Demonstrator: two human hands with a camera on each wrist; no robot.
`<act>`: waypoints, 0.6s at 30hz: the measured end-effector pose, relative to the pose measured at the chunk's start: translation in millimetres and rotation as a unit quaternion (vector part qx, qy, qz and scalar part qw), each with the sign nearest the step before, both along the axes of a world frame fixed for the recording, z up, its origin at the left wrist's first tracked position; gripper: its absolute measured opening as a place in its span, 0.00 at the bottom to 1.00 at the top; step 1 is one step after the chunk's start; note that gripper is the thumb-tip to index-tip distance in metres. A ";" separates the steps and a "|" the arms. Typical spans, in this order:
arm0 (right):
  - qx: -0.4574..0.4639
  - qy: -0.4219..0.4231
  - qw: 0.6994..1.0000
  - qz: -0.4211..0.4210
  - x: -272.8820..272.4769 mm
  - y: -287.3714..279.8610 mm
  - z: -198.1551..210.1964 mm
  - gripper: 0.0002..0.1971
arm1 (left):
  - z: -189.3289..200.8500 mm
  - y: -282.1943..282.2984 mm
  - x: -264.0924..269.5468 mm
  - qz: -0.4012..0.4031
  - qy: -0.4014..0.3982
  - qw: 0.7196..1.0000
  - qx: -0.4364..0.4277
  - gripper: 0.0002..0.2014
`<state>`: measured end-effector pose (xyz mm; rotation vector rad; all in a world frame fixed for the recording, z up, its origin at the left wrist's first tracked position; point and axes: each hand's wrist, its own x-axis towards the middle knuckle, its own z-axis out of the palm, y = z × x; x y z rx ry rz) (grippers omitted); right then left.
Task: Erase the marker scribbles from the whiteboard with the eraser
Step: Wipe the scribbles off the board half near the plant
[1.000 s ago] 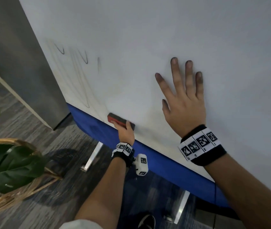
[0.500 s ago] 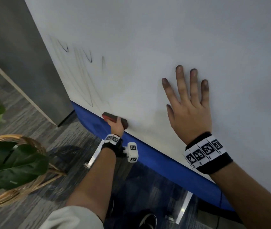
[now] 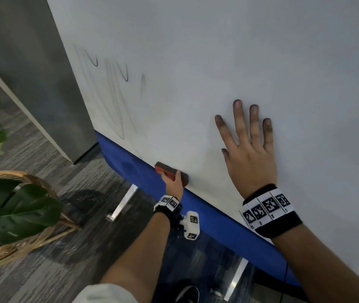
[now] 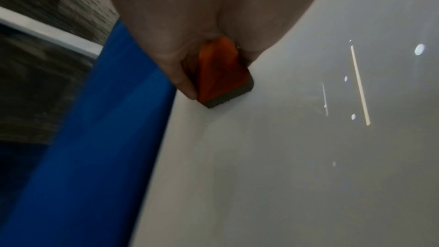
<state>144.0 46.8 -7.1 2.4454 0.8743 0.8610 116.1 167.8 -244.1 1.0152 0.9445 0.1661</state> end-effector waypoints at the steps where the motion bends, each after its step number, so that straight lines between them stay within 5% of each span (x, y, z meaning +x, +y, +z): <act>1: -0.005 0.006 1.000 0.000 0.0 -1.5 0.5 0.52 | 12.3 1.0 1.5 0.012 -0.002 1.000 0.001 0.40; 6: 0.005 0.028 1.000 0.000 -4.3 -0.3 1.6 0.49 | 119.9 68.5 13.1 0.055 -0.079 0.983 0.159 0.38; 11: 0.047 0.041 0.998 0.009 -12.4 10.3 2.1 0.44 | 233.7 109.3 30.6 0.049 -0.253 0.884 0.391 0.40; 14: 0.067 0.049 0.996 0.020 -17.7 12.0 10.4 0.38 | 221.4 122.8 34.5 0.039 -0.247 0.871 0.422 0.41; 18: 0.097 0.039 0.991 0.082 -10.3 31.1 40.5 0.33 | 156.4 135.3 19.6 0.058 -0.180 0.943 0.275 0.39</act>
